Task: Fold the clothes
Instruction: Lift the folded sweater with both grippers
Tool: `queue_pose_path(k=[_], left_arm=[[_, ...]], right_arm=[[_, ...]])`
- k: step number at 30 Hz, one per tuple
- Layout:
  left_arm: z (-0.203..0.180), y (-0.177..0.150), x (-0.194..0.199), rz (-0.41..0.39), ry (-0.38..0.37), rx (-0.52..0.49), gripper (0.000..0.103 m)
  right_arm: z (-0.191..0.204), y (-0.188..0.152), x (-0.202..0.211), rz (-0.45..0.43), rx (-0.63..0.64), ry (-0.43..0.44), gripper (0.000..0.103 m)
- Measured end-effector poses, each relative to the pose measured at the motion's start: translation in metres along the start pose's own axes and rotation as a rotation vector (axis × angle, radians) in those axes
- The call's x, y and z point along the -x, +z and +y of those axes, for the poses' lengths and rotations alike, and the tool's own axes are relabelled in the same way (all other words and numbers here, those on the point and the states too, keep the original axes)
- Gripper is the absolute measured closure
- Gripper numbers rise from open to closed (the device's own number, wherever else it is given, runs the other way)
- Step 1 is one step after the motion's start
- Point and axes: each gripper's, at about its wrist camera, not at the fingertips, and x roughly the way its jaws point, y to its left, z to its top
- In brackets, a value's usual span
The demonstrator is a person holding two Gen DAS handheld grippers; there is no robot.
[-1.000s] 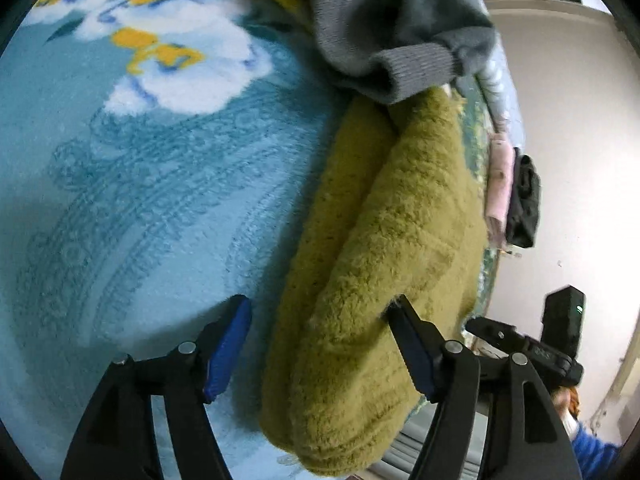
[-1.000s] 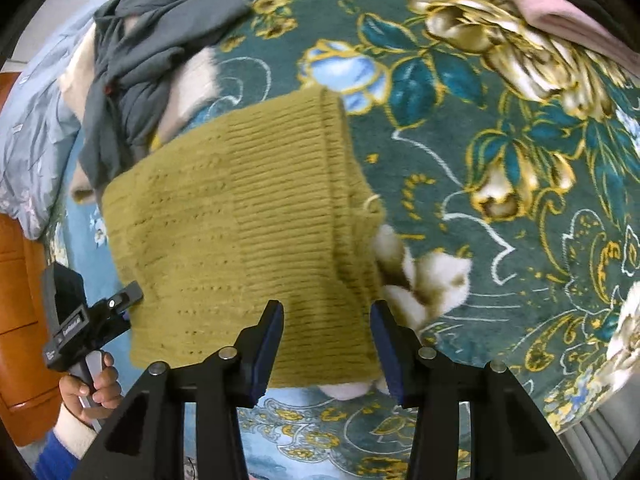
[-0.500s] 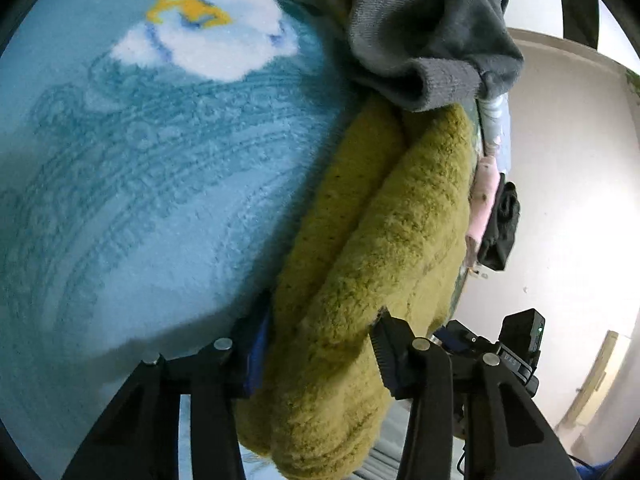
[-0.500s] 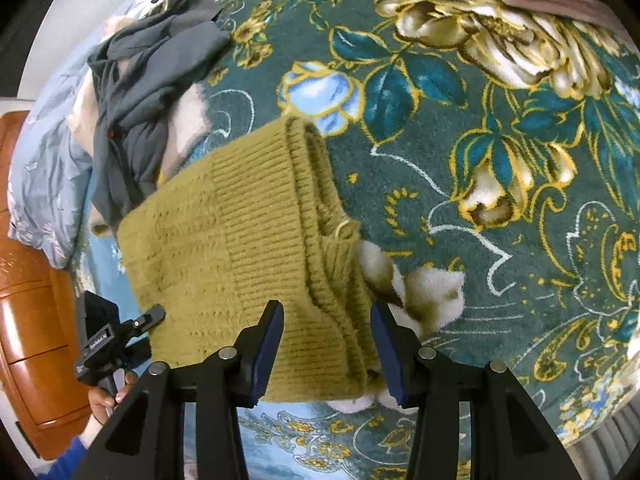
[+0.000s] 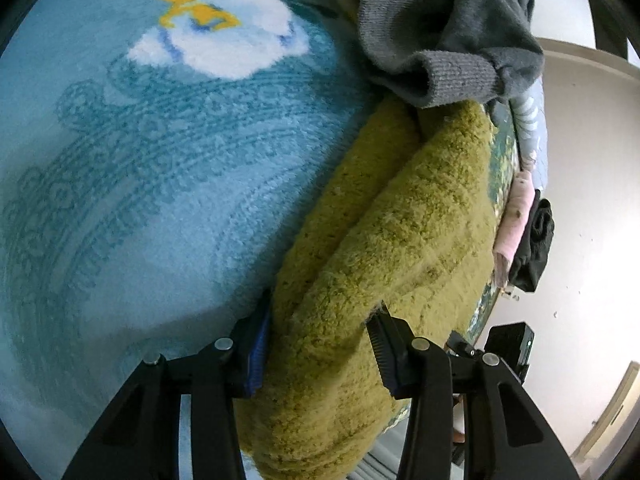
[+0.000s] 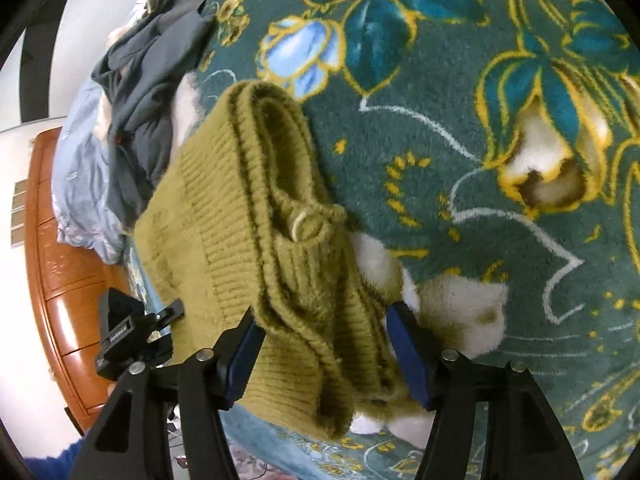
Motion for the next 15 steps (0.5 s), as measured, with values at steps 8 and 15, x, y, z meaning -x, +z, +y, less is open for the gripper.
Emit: queue_pose_path(k=[8,15], left_arm=[[-0.006,-0.012,-0.003,-0.032,0.05,0.04,0.055],[-0.009,-0.021,-0.007,-0.048,0.068,0.036,0.054]], right_arm=[[-0.019,-0.012,-0.007,-0.015,-0.026,0.122,0.035],[-0.019,-0.006,-0.013,-0.02,0.017,0.182,0.035]])
